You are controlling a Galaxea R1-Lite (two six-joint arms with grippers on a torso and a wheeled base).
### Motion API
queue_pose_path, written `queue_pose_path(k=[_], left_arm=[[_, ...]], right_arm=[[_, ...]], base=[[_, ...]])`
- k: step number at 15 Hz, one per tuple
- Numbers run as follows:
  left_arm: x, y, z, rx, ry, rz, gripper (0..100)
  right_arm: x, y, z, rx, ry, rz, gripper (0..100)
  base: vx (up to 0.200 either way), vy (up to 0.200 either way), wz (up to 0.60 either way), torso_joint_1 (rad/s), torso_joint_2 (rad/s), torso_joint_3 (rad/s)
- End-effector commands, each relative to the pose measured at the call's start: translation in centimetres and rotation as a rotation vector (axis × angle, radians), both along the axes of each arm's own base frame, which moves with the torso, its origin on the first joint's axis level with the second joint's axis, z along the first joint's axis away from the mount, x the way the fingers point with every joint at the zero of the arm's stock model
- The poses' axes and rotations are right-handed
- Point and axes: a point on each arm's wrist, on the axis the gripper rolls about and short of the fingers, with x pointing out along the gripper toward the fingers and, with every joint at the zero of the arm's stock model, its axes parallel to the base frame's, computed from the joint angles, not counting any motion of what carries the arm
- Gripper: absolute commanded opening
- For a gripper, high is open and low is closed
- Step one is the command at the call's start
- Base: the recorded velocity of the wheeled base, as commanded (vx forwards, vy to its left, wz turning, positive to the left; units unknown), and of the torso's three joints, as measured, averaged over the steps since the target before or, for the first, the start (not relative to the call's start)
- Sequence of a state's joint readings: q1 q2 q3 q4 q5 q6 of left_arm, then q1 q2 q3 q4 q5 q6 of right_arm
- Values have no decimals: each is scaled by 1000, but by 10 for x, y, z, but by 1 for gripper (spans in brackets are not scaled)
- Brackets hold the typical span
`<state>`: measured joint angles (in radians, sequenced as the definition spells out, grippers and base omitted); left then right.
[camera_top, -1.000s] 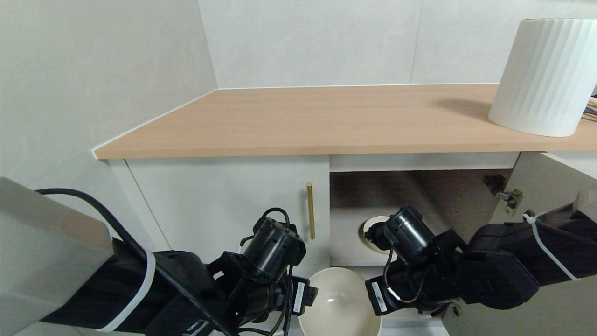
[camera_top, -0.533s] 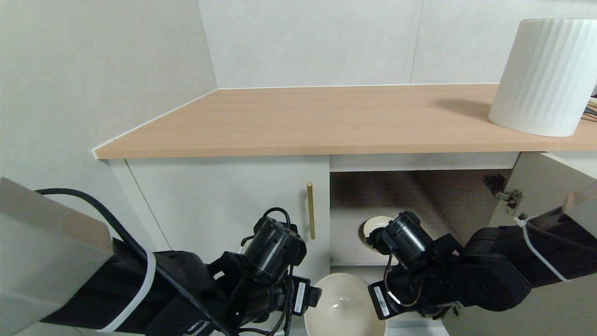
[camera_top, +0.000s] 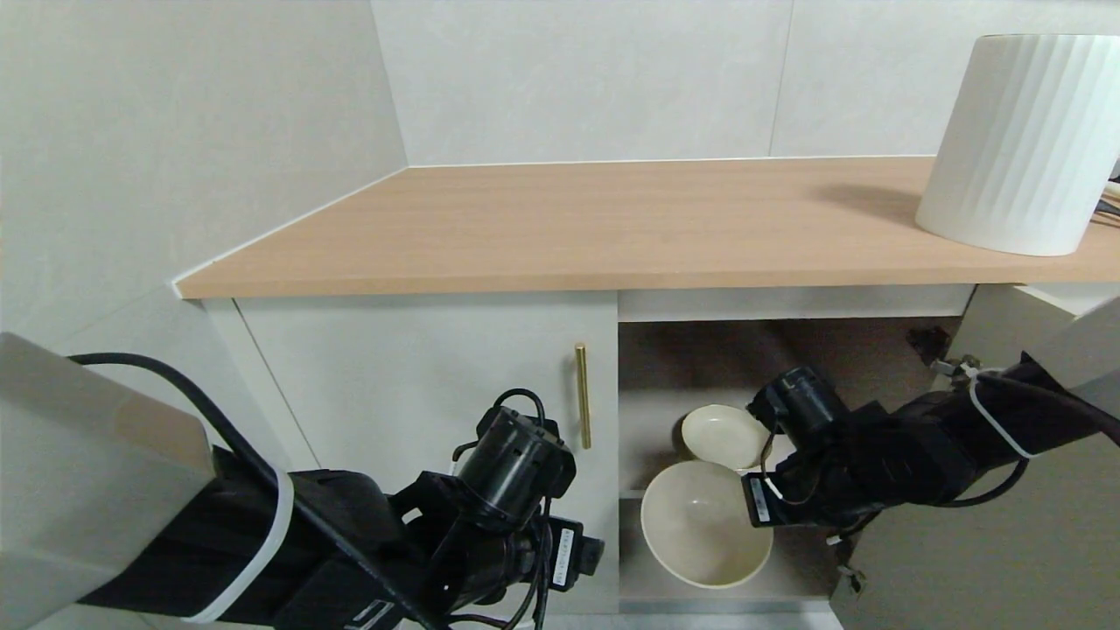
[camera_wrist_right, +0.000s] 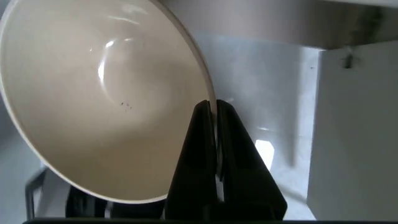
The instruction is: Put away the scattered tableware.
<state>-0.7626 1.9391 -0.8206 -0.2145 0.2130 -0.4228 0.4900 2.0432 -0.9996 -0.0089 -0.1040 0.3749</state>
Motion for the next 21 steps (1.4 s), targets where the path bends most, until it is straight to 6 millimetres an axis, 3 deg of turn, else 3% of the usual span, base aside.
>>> queue_pose_path(k=[1, 3, 10, 16, 21], left_arm=[[0, 0, 0, 0, 1, 1, 100], [0, 0, 0, 0, -1, 0, 100], [1, 0, 0, -2, -1, 2, 100], [1, 0, 1, -3, -3, 2, 100], [1, 0, 1, -4, -4, 2, 100]], right_arm=[[13, -9, 4, 17, -22, -46, 0], [24, -13, 8, 89, -93, -121, 0], [64, -39, -8, 236, -250, -313, 0], [84, -54, -27, 211, -265, -380, 0], [88, -56, -32, 207, -270, -395, 0]], base=[[0, 0, 0, 0, 0, 0], [0, 0, 0, 0, 0, 0], [0, 0, 0, 0, 0, 0], [0, 0, 0, 0, 0, 0], [0, 0, 0, 0, 0, 0]])
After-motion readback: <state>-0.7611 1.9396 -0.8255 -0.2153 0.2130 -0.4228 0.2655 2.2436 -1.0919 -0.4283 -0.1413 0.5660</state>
